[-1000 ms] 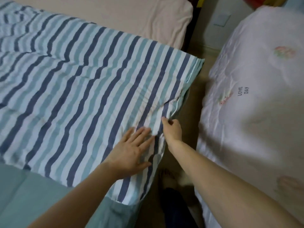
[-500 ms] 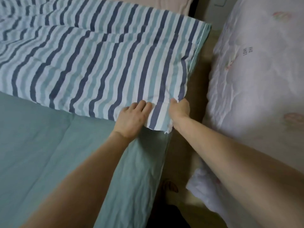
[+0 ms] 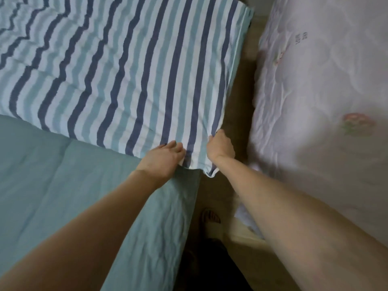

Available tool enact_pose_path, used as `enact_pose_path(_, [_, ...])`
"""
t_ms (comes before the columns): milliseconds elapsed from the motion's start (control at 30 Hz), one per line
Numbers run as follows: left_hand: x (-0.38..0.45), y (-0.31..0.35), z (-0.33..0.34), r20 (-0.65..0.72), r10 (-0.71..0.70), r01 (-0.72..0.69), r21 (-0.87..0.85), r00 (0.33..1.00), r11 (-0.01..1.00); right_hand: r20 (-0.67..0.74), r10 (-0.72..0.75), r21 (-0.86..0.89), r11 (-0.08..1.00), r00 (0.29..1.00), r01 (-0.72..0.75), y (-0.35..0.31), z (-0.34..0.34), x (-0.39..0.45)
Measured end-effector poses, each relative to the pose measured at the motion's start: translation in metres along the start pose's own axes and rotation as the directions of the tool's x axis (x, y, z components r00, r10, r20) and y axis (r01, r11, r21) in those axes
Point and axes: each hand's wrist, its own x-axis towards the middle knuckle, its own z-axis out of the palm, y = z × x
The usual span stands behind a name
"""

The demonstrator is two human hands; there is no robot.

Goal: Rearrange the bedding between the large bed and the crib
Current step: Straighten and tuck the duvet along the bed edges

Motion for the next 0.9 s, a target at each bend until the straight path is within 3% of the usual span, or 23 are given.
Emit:
enact_pose_path(67, [0.005, -0.002, -0.002, 0.177, -0.017, 0.018, -0.004, 0.984, 1.000, 0.096, 0.054, -0.042, 0.998, 0.994, -0.051, 0.000, 0.003, 0.009])
enact_pose_path(133, [0.014, -0.008, -0.021, 0.209, 0.014, 0.009, -0.108, 0.978, 0.994, 0.042, 0.021, -0.018, 1.000, 0.999, -0.020, -0.013, -0.012, 0.024])
enact_pose_path(167, [0.015, -0.007, -0.028, 0.177, 0.028, 0.002, -0.169, 0.984, 0.986, -0.011, -0.020, -0.001, 1.000, 1.000, 0.020, -0.014, -0.019, 0.029])
enact_pose_path(233, [0.028, -0.015, -0.048, -0.089, -0.008, -0.013, -0.235, 0.996, 0.972, -0.131, -0.094, 0.079, 0.991, 0.987, 0.105, -0.025, -0.038, 0.052])
enact_pose_path(300, [0.046, -0.027, -0.065, -0.277, -0.080, 0.010, -0.247, 0.957, 0.969, -0.192, -0.117, 0.154, 0.977, 0.974, 0.148, -0.040, -0.051, 0.079])
enact_pose_path(567, [0.192, -0.089, -0.125, -0.184, -0.285, 0.258, -0.155, 0.941, 0.953, -0.272, -0.177, 0.324, 0.908, 0.946, 0.264, -0.114, -0.095, 0.233])
enact_pose_path(667, [0.267, -0.099, -0.147, -0.240, -0.278, 0.254, -0.128, 0.930, 0.959, -0.272, 0.010, 0.508, 0.851, 0.962, 0.134, -0.143, -0.123, 0.304])
enact_pose_path(733, [0.321, -0.102, -0.163, -0.250, -0.301, 0.275, -0.133, 0.920, 0.952, -0.107, 0.244, 0.692, 0.714, 0.964, -0.104, -0.157, -0.140, 0.355])
enact_pose_path(800, [0.371, -0.103, -0.173, -0.229, -0.315, 0.288, -0.143, 0.921, 0.947, 0.105, 0.307, 0.782, 0.562, 0.946, -0.269, -0.163, -0.150, 0.395])
enact_pose_path(833, [0.386, -0.102, -0.177, -0.219, -0.303, 0.281, -0.126, 0.927, 0.951, 0.118, 0.254, 0.772, 0.585, 0.960, -0.250, -0.164, -0.150, 0.407])
enact_pose_path(900, [0.422, -0.103, -0.184, -0.232, -0.280, 0.266, -0.091, 0.932, 0.960, -0.105, 0.157, 0.683, 0.729, 0.982, -0.043, -0.170, -0.152, 0.435])
